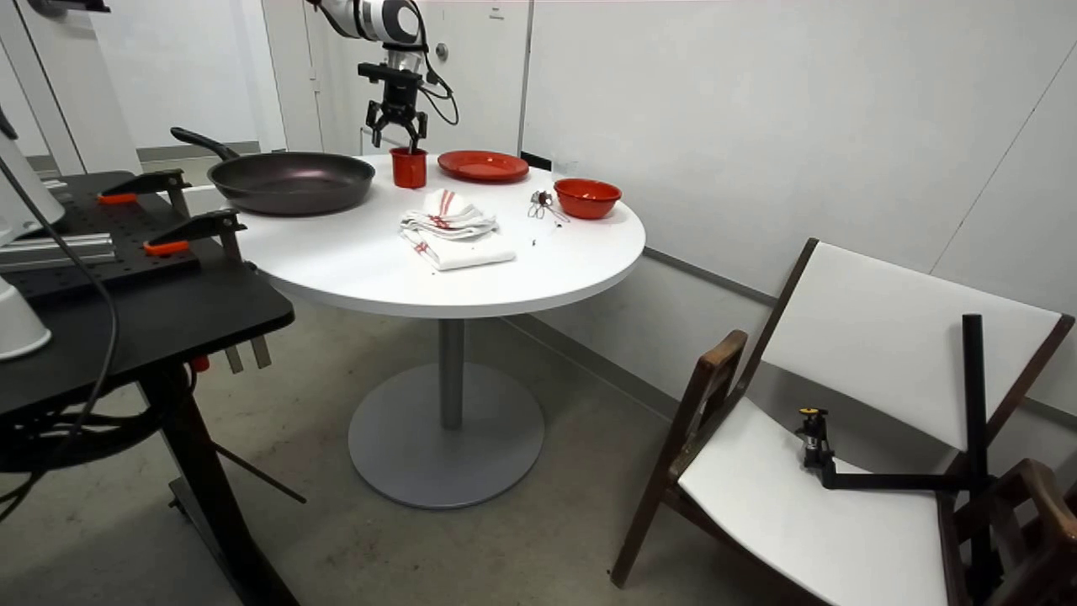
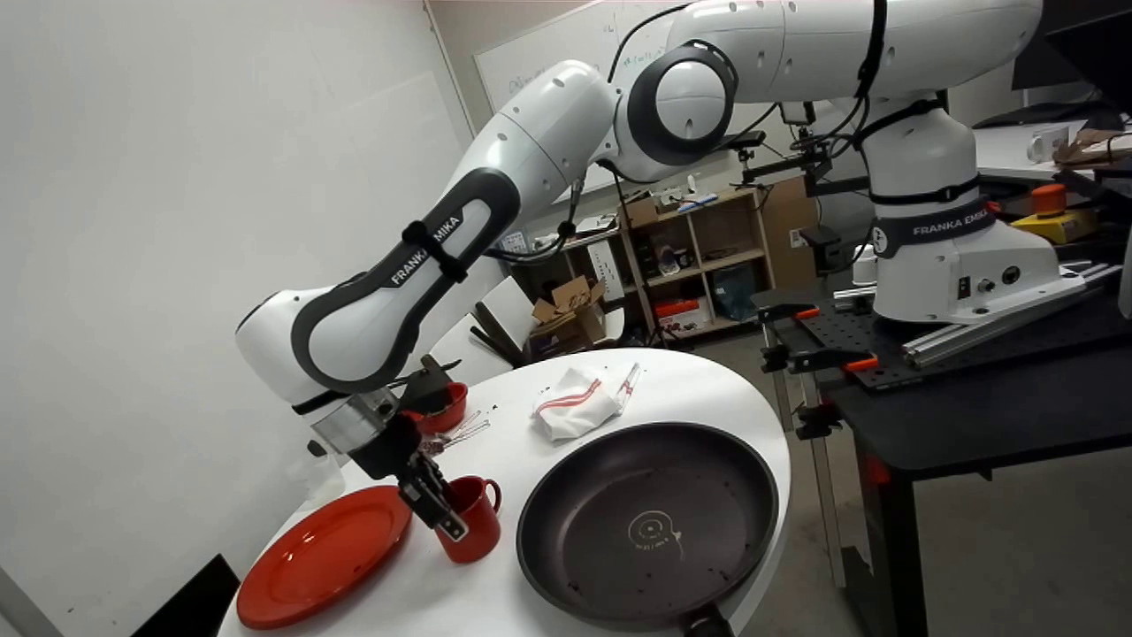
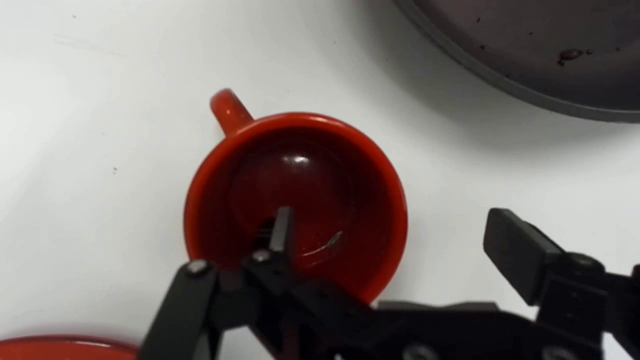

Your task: Bring the cup closer to the pan

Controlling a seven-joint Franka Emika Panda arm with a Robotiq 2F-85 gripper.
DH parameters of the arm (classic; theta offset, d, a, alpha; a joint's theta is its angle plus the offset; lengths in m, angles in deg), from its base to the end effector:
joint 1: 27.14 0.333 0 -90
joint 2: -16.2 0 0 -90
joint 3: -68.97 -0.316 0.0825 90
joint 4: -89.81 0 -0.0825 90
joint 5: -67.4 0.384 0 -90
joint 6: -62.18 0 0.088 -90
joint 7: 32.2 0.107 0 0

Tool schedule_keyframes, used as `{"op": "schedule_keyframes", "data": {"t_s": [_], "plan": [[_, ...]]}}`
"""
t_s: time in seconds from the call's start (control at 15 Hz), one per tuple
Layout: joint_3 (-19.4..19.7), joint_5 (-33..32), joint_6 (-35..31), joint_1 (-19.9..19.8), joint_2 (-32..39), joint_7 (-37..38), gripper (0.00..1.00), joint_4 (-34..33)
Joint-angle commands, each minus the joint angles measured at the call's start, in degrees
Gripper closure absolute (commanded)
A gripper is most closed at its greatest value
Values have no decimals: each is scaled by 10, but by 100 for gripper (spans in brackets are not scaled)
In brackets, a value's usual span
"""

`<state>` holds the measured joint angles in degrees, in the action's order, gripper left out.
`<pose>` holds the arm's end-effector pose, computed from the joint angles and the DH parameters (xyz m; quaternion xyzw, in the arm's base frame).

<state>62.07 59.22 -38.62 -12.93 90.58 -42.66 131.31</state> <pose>0.7327 0.2236 0.1213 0.9579 0.2566 -0.1278 0.0166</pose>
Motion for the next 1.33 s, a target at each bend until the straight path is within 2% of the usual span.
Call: {"op": "schedule_keyframes", "data": {"t_s": [0.0, 0.4, 0.8, 1.0, 1.27], "plan": [[-6, 7, 15, 0, 9, -3, 0, -29], [-9, 8, 1, 2, -36, 22, 0, -2], [-7, 16, -32, -24, -95, 89, 0, 44], [-9, 25, -69, -55, -128, 136, 0, 96], [-10, 47, -135, -102, -180, 184, 0, 204]]}}
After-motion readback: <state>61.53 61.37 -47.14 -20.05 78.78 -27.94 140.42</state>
